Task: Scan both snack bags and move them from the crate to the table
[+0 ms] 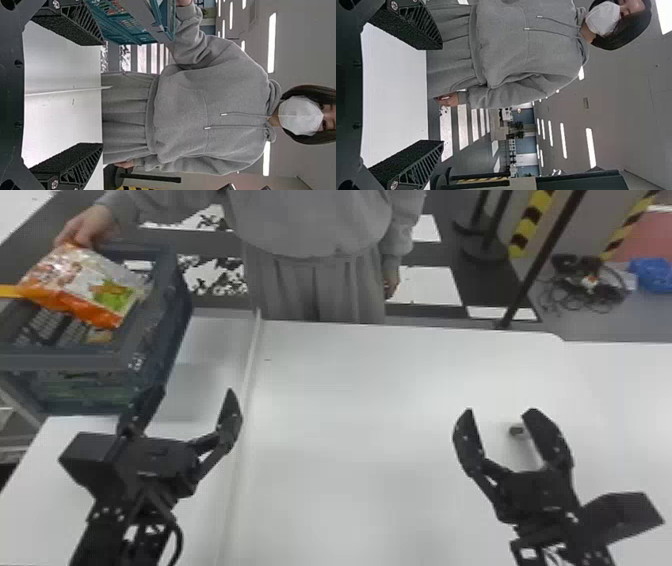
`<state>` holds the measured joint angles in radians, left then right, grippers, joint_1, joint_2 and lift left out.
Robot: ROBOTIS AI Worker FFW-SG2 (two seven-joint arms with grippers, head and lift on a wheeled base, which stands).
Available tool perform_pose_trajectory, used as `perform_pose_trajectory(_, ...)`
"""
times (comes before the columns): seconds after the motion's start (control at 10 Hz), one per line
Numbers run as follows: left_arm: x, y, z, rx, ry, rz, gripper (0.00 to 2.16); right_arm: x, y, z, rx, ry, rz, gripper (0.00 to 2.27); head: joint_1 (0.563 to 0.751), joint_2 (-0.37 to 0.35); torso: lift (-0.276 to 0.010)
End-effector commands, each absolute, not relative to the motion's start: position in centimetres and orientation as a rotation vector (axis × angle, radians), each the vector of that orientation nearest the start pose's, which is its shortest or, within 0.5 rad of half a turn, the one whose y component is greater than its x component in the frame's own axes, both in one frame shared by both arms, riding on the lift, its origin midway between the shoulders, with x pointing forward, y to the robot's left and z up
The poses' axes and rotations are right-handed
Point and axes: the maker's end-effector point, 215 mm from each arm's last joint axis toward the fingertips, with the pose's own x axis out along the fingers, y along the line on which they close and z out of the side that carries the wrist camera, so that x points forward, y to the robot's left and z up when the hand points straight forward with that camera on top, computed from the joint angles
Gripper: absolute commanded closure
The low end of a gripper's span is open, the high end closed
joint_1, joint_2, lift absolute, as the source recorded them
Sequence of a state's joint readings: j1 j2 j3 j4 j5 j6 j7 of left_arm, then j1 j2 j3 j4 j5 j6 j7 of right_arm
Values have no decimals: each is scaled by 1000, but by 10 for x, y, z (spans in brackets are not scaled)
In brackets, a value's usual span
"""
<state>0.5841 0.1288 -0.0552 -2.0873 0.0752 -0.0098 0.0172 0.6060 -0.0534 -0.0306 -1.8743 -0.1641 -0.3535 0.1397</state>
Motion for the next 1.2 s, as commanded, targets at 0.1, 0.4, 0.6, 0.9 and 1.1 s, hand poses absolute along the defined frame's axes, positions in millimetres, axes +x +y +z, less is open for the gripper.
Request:
perform_pose_trajectory(0.1, 419, 209, -351, 6, 65, -95, 87, 394, -235, -365, 91, -59, 95, 83, 695, -37, -88)
perform_pose_trajectory(0.4, 419, 209, -351, 4, 65, -95, 87, 394, -235, -365, 91, -59, 95, 83, 695, -36, -88)
perform_pose_trajectory(0.6, 419, 208, -351, 3, 67, -99, 87, 394, -234, -366, 92, -58, 95, 83, 695, -36, -88)
perform_pose_trajectory(0.9, 419, 209, -350, -1, 63, -98, 87, 394, -235, -366, 92, -58, 94, 83, 695, -36, -88)
perform_pose_trajectory(1.1, 419, 209, -349, -3, 60, -98, 87, 394, -234, -366, 92, -58, 95, 83, 695, -36, -88)
